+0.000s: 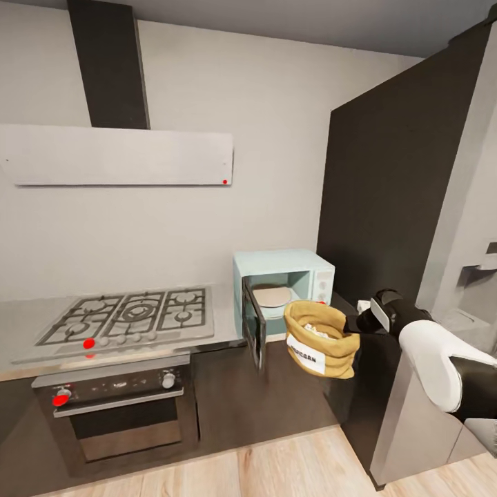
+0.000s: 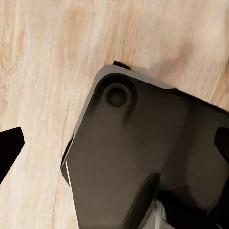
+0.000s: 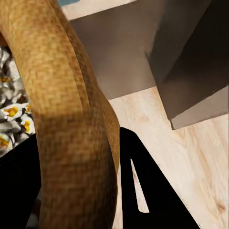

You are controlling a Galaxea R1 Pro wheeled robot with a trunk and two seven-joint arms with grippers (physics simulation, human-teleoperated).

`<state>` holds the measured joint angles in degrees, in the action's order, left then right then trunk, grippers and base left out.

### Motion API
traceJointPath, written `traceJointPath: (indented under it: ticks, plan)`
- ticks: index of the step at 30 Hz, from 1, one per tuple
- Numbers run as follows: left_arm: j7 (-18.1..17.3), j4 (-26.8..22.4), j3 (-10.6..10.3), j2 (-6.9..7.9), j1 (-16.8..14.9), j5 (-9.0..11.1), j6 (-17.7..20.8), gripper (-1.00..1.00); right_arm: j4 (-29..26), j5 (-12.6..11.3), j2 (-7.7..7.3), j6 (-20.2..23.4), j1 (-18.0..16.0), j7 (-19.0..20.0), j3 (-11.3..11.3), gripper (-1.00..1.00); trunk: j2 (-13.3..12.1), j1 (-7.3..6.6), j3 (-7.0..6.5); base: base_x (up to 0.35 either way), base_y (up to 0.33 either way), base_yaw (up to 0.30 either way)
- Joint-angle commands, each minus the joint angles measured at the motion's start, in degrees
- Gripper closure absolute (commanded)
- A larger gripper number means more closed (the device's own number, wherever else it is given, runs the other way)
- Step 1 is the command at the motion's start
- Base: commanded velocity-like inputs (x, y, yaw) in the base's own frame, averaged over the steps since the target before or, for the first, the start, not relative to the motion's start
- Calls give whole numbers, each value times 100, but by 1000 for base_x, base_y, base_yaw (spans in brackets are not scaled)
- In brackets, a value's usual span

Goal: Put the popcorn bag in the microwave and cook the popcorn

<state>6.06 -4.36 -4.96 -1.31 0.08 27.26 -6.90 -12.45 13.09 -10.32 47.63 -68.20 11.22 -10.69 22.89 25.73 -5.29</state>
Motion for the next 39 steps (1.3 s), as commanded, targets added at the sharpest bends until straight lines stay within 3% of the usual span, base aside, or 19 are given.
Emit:
traceJointPath:
  ticks: [1, 4, 20, 24, 28, 39]
  plan:
    - [27, -4, -49, -1, 1, 43, -14, -100, -14, 93, 51, 19, 0, 45, -29, 100, 3, 5, 2, 321, 0, 0]
    - [27, -4, -49, -1, 1, 43, -14, -100, -44, 90, 171, 14, 0, 38, -30, 100, 3, 5, 2, 315, 0, 0]
    - [27, -4, -48, -9, 1, 43, -14, -100, -56, 88, 289, 10, 0, 56, -35, 100, 3, 5, 2, 281, 0, 0]
    - [24, -4, -42, -9, 1, 43, -14, -100, -76, 88, 460, 4, 0, 47, -34, 100, 3, 5, 2, 60, 0, 0]
    - [18, -4, -33, -17, 1, 43, -12, -100, -314, 81, 531, -63, 0, 47, -47, 100, 3, 5, 2, 1, 0, 0]
    - [0, 5, -49, -6, 1, 42, 0, -100, -337, 93, 546, -77, 0, 25, -39, 100, 3, 5, 2, 187, 0, 0]
